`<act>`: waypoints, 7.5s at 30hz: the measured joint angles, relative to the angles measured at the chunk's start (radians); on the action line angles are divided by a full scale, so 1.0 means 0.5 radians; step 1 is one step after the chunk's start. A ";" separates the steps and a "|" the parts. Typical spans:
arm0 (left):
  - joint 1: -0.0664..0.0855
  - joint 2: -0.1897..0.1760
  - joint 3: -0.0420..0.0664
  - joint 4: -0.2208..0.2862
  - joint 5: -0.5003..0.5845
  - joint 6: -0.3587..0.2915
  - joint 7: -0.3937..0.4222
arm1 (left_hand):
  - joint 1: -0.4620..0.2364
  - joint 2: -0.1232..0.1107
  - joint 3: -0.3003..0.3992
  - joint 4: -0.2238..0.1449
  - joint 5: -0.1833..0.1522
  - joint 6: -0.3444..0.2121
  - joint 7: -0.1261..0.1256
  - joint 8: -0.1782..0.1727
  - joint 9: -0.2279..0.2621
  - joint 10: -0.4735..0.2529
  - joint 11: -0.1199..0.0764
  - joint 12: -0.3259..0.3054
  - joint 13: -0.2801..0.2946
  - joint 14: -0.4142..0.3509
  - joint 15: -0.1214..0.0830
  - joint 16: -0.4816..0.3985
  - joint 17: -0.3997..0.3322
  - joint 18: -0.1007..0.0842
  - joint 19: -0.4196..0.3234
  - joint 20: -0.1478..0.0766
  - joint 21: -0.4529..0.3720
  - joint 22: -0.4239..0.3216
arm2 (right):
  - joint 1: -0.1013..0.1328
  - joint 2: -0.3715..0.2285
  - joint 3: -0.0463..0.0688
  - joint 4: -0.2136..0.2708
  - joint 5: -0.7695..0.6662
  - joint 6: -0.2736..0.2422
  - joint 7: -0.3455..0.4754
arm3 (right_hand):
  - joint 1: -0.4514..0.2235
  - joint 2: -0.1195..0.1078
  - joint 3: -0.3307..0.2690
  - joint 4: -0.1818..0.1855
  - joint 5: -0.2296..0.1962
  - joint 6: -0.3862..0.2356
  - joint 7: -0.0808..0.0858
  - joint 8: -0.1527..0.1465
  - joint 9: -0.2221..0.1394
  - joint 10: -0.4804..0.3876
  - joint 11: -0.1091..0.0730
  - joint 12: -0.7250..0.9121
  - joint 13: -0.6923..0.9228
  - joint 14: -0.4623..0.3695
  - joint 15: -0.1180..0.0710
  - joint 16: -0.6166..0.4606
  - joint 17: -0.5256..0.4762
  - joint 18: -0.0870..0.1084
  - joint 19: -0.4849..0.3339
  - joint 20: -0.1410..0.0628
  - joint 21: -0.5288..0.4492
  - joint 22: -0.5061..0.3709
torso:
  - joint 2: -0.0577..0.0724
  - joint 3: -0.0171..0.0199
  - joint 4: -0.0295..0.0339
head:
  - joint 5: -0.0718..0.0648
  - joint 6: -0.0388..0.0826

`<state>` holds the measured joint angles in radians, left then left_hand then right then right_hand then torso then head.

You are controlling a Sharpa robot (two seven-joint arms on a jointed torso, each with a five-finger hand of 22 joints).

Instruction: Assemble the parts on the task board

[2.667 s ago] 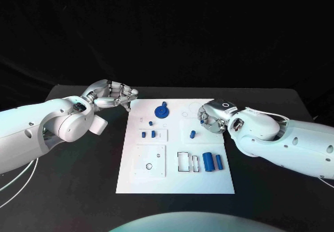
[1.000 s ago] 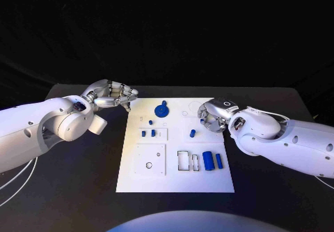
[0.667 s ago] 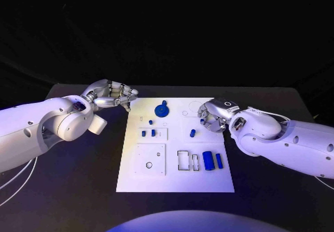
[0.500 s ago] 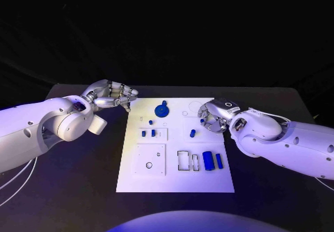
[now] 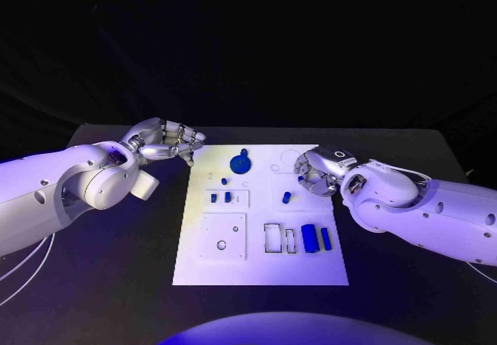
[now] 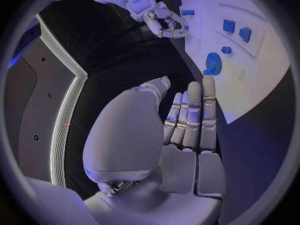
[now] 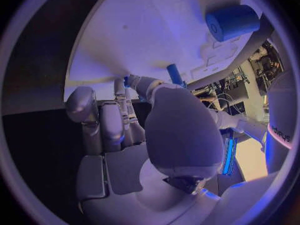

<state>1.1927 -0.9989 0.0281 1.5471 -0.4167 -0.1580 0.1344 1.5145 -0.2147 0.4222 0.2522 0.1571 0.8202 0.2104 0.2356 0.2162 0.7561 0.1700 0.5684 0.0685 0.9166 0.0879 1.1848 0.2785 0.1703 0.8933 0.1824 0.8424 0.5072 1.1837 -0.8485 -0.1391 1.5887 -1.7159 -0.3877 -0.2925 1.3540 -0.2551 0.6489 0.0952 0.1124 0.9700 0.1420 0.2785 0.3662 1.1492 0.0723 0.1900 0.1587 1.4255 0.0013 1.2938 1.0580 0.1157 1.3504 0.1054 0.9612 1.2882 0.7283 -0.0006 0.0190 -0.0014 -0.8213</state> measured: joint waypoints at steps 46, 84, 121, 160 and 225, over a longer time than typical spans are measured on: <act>0.000 -0.004 0.000 0.006 -0.010 0.013 -0.009 | 0.000 0.000 0.000 0.000 0.000 -0.007 -0.007 0.000 -0.001 -0.007 0.007 0.000 0.000 0.000 0.000 -0.008 -0.001 0.000 0.000 0.000 -0.008 -0.005 | -0.016 0.007 -0.001 0.040 -0.189 0.012 -0.087 | 0.035 0.095 0.093 -0.111 -0.029 0.249 -0.059 0.099 0.024 0.170 -0.036 -0.003 -0.153 0.057 -0.057 0.091 0.136 -0.021 0.086 -0.050 0.233 0.039 | -0.001 -0.0006 0.000 | -0.006 0.000; 0.000 0.005 0.000 -0.008 -0.011 0.021 -0.013 | 0.000 0.000 0.000 -0.011 0.000 -0.021 -0.007 0.000 -0.003 -0.022 0.007 0.000 0.000 -0.007 0.007 -0.008 -0.003 0.000 0.000 0.000 -0.015 -0.010 | 0.060 -0.123 0.023 0.292 -0.070 0.011 -0.086 | 0.024 0.105 0.087 -0.116 -0.029 0.243 -0.057 0.102 0.070 0.178 -0.037 -0.003 -0.149 0.057 -0.057 0.097 0.136 -0.018 0.093 -0.057 0.242 0.040 | -0.003 -0.0006 -0.001 | -0.013 0.015; 0.001 0.161 -0.001 -0.148 -0.016 0.046 -0.012 | 0.000 0.000 -0.005 -0.016 0.000 -0.021 -0.007 0.000 -0.005 -0.029 -0.001 0.000 0.000 -0.007 0.007 -0.015 -0.003 0.000 0.000 0.000 -0.015 -0.011 | -0.157 0.323 0.000 0.363 0.104 0.006 0.054 | 0.009 0.089 0.096 -0.118 -0.037 0.236 -0.051 0.104 0.081 0.186 -0.036 -0.006 -0.149 0.057 -0.057 0.097 0.121 -0.017 0.093 -0.057 0.242 0.039 | -0.033 -0.0205 0.008 | 0.158 -0.038; 0.001 0.157 -0.001 -0.136 -0.044 0.069 -0.017 | 0.000 0.000 0.000 -0.022 0.000 -0.021 -0.007 0.000 -0.005 -0.036 0.007 0.000 0.000 -0.007 0.007 -0.015 -0.004 0.000 0.000 0.000 -0.023 -0.015 | -0.208 0.401 -0.013 0.262 0.093 0.069 0.087 | 0.015 0.094 0.101 -0.124 -0.033 0.232 -0.047 0.104 0.084 0.185 -0.029 -0.019 -0.150 0.057 -0.057 0.097 0.116 -0.017 0.092 -0.057 0.242 0.039 | -0.032 -0.0198 0.008 | 0.194 -0.081; 0.003 0.141 -0.001 -0.123 -0.060 0.088 -0.037 | 0.000 0.000 -0.005 -0.027 0.000 -0.021 -0.007 0.000 -0.005 -0.035 0.007 0.000 0.000 -0.007 0.007 -0.015 -0.005 0.000 0.000 0.000 -0.031 -0.021 | -0.186 0.235 -0.024 0.389 0.077 -0.022 0.104 | -0.050 0.014 -0.370 -0.089 -0.028 -0.112 -0.018 -0.178 -0.036 -0.220 0.059 -0.049 -0.164 -0.011 0.040 0.042 -0.018 -0.016 0.010 0.026 -0.041 0.039 | -0.038 -0.0194 0.004 | 0.188 -0.079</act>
<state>1.1943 -0.9285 0.0278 1.4855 -0.4468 -0.1141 0.1158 1.5145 -0.2147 0.4195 0.2387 0.1572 0.8096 0.2070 0.2356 0.2139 0.7383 0.1733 0.5684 0.0686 0.9130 0.0915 1.1771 0.2758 0.1703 0.8933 0.1824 0.8268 0.4968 1.0907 -0.7312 -0.1511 1.7830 -1.6775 -0.3989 -0.2407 1.3289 -0.2482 0.4641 0.0507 0.0987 0.9142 0.1331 0.1893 0.3483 1.0394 0.1018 0.1657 0.0766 1.4200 0.0214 1.3150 1.0492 0.1076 1.3554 0.1182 0.9409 1.3078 0.7095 -0.0103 0.0211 0.0928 -0.8608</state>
